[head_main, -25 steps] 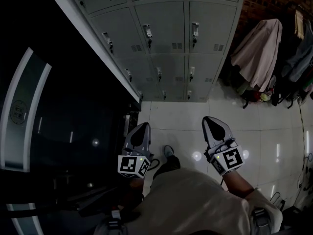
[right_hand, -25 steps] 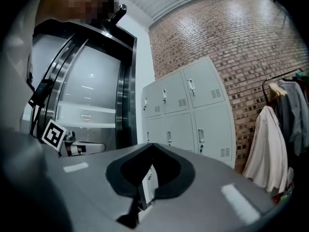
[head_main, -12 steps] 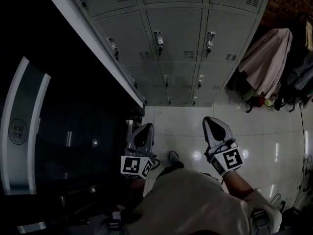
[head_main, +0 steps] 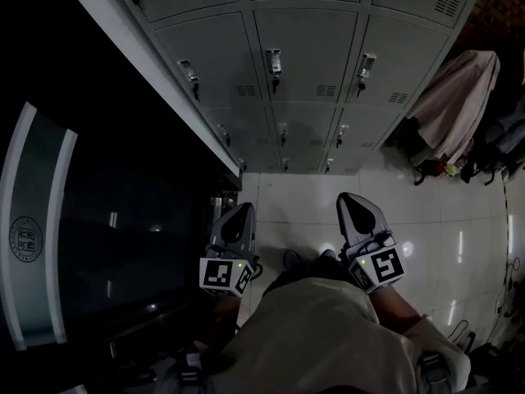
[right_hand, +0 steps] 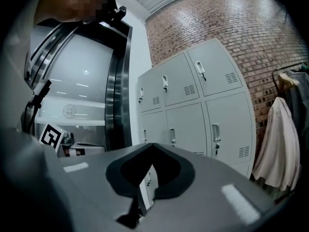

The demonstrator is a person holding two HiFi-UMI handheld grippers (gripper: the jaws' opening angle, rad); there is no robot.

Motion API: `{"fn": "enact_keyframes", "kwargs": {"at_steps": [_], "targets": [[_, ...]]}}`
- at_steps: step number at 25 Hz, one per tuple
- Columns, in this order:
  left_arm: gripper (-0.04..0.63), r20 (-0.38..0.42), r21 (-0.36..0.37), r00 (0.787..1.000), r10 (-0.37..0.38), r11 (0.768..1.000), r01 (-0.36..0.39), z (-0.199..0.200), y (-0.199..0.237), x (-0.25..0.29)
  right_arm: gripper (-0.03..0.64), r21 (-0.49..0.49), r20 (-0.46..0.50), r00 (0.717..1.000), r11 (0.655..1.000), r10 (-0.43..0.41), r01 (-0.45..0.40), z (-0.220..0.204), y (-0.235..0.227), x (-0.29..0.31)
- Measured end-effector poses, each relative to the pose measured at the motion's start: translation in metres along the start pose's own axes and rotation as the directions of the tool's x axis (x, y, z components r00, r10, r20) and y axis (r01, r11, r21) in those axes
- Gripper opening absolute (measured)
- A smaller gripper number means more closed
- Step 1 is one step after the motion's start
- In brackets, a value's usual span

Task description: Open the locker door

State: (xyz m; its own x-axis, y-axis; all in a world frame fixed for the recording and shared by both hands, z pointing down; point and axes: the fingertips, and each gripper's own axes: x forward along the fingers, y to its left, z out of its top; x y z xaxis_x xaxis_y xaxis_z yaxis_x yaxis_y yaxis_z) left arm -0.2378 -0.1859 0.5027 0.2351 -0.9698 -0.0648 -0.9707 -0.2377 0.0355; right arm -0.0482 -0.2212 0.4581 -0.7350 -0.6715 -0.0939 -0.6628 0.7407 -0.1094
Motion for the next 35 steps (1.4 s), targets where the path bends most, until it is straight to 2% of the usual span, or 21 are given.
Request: {"fn": "enact_keyframes", "kwargs": {"at_steps": [3,6,9,10,13,15,17,19,20,22,28,32,35], "targets": [[0.066,-0.019,-0.03,1.0,0.014,0.999,-0.014,-0.013,0.002,0.012,0.002,0.0,-0.015,1.0,1.0,0.0,0.0,-0.007,-0.011,0.003],[0.066,-0.016,-0.033,1.0,0.007,0.999,-0.008,-0.014,-0.004,0.025,0.002,0.005,0.037,0.999,1.0,0.012,-0.012,-0.004,-0.025,0.008],[0.066,-0.01,-0.035,1.0,0.022,0.999,-0.023,-0.01,-0.004,0.036,0.002,0.014,0.039,0.999,0.999,0.033,-0.033,-0.004,-0.034,0.018],[0.066,-0.008,-0.037,1.0,0.029,0.999,-0.03,-0.009,-0.004,0.04,0.001,0.015,0.022,0.999,0.999,0.04,-0.041,-0.004,-0.037,0.022],[0.067,-0.013,-0.037,0.999,0.048,0.998,-0.049,-0.011,-0.004,0.057,0.002,0.026,-0.113,0.991,0.997,0.069,-0.067,-0.013,-0.048,0.031],[0.066,-0.014,-0.032,0.998,0.063,0.997,-0.063,-0.014,-0.006,0.067,0.002,0.029,-0.138,0.986,0.996,0.09,-0.087,-0.018,-0.057,0.038],[0.066,-0.012,-0.029,0.997,0.077,0.997,-0.077,-0.019,-0.007,0.074,0.002,0.025,-0.121,0.987,0.994,0.109,-0.107,-0.024,-0.065,0.044],[0.066,-0.019,-0.031,0.996,0.09,0.995,-0.09,-0.027,-0.006,0.081,0.002,0.023,-0.062,0.99,0.992,0.127,-0.126,-0.027,-0.073,0.051],[0.066,-0.023,-0.035,0.995,0.094,0.995,-0.095,-0.032,-0.006,0.085,0.002,0.027,-0.067,0.989,0.991,0.133,-0.132,-0.031,-0.077,0.054],[0.066,-0.033,-0.044,0.995,0.095,0.994,-0.097,-0.04,-0.007,0.093,0.002,0.04,-0.126,0.983,0.991,0.135,-0.131,-0.044,-0.086,0.06],[0.066,-0.064,-0.032,0.997,0.05,0.998,-0.052,-0.06,0.002,0.116,0.002,0.064,-0.197,0.97,0.989,0.141,-0.131,-0.071,-0.095,0.088],[0.066,-0.088,-0.014,0.993,0.078,0.997,-0.079,-0.073,0.017,0.124,0.002,-0.012,-0.098,0.984,0.989,0.148,-0.15,-0.097,-0.098,0.116],[0.066,-0.109,-0.001,0.99,0.092,0.996,-0.092,-0.099,0.027,0.131,0.002,-0.054,-0.16,0.977,0.988,0.138,-0.148,-0.149,-0.106,0.138]]}}
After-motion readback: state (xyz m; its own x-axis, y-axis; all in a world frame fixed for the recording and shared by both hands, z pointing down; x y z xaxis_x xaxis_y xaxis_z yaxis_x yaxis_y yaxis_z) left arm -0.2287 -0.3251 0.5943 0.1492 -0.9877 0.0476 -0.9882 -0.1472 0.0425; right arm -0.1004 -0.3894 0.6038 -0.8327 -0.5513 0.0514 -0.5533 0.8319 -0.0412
